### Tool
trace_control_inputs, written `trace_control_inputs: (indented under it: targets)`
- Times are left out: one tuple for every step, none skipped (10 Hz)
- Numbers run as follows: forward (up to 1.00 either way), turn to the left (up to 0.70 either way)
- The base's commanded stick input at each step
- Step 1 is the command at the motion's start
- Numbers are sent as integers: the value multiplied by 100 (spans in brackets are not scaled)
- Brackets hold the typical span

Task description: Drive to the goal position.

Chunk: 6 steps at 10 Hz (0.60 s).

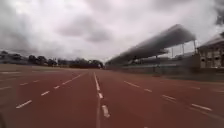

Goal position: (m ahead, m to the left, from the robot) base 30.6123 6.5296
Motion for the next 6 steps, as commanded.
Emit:
trace_control_inputs:
  targets:
    - [70,0]
    - [70,0]
    - [70,0]
    - [70,0]
    - [70,0]
    - [70,0]
